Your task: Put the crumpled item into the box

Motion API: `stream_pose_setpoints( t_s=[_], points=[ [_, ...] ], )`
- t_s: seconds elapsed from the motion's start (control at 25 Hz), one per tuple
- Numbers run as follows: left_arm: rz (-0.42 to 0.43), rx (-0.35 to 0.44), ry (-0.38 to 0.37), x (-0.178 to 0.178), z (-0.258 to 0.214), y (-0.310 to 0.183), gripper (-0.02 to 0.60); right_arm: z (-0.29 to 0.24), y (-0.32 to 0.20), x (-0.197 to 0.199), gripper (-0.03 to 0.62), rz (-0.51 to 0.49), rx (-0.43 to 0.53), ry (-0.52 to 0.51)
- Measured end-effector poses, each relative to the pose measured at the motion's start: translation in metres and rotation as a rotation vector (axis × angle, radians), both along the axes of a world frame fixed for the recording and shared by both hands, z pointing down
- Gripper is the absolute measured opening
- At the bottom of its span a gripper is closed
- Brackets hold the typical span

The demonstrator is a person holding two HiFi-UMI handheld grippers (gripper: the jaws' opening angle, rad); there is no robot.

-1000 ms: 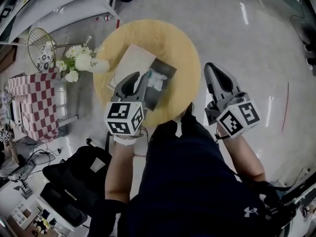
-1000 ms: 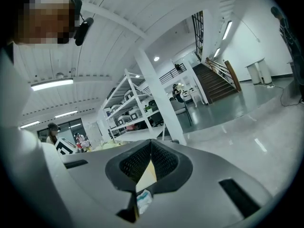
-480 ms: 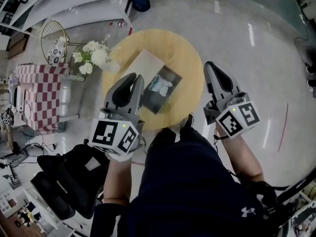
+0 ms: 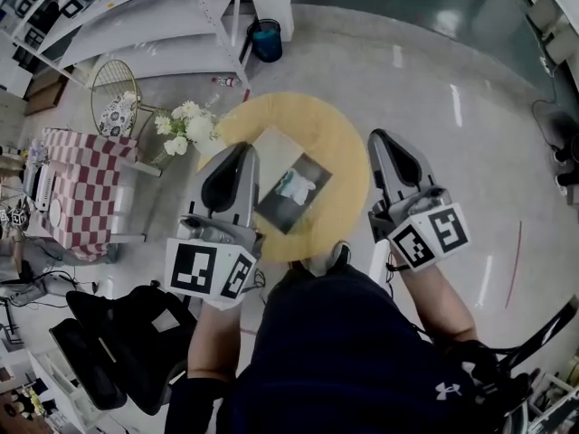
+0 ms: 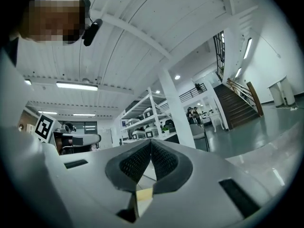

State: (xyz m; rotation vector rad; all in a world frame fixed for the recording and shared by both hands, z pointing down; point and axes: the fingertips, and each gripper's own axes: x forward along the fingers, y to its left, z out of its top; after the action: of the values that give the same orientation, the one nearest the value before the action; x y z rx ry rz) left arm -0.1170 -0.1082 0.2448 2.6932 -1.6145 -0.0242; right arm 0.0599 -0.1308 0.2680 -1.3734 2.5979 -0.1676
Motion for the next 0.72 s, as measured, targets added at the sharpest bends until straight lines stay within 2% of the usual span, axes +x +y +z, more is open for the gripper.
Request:
stream_pose_setpoints(
  t_s=[0.36, 0.72],
  points=[
    [-0.029, 0.094, 0.02, -0.013, -0.021, 0.007, 0.025, -0.03, 0.011, -0.009, 0.002, -0.005, 0.092, 0.011],
    [-0.016, 0.107, 0.044, -0.015, -0.02, 0.006, 0.025, -0.043, 0.016, -0.015, 0.002, -0.004, 0.151, 0.039]
  ],
)
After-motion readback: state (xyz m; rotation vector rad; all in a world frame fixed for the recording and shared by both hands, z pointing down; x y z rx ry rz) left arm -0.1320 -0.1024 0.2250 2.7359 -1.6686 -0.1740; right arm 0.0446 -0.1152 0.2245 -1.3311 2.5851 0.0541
